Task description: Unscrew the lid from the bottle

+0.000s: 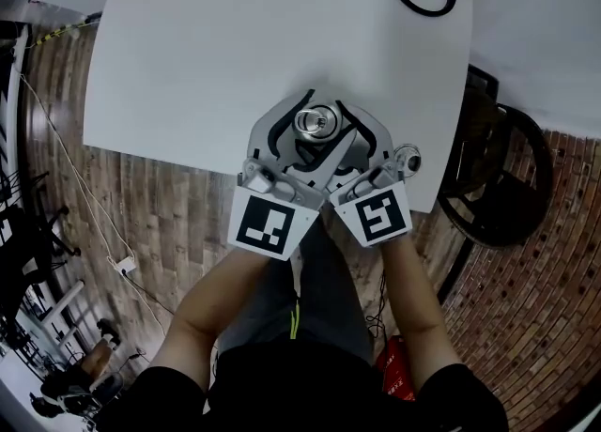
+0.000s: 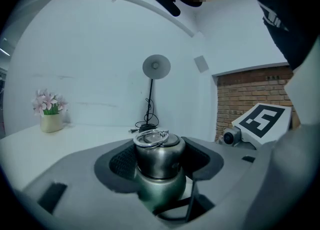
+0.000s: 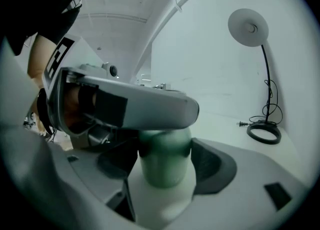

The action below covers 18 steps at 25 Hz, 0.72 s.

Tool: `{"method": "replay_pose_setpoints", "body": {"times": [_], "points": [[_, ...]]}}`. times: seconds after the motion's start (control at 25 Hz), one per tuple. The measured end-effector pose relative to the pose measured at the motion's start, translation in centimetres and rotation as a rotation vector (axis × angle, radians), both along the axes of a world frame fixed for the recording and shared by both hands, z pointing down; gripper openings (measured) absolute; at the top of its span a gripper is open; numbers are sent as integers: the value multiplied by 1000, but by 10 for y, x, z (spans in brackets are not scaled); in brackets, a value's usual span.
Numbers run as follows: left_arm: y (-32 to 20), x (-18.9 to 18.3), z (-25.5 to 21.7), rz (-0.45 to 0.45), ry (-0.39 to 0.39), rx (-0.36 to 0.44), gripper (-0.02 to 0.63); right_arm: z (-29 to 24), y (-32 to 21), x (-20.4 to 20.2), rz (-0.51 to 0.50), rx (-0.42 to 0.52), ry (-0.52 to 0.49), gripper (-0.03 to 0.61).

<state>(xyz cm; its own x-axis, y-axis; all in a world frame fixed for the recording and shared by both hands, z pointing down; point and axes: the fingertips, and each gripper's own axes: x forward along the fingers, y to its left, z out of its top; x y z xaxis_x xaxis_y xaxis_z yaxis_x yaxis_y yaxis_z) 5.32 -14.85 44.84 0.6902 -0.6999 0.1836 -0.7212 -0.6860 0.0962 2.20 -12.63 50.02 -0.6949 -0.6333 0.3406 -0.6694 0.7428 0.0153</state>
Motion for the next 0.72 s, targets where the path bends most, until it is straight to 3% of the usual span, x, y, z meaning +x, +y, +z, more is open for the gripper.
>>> {"method": "replay_pose_setpoints", "body": {"times": [0.28,0.36,0.48,0.6,0.72], "points": [[0,3,1,39,33,-23,273,0,-1,0,-4,4,-9,319],[2,6,-1,90,70,-48,348,0,0,1,-8,4,-2,319],[8,6,-6,214,110,-72,354,0,1,0,-12,-1,4,319],[11,-1,-10,395,135,-111,354,0,0,1,-16,2,-2,319],[15,-3,-17,589,86,-93,353,-1,0,2,-15,5,-9,319]]}}
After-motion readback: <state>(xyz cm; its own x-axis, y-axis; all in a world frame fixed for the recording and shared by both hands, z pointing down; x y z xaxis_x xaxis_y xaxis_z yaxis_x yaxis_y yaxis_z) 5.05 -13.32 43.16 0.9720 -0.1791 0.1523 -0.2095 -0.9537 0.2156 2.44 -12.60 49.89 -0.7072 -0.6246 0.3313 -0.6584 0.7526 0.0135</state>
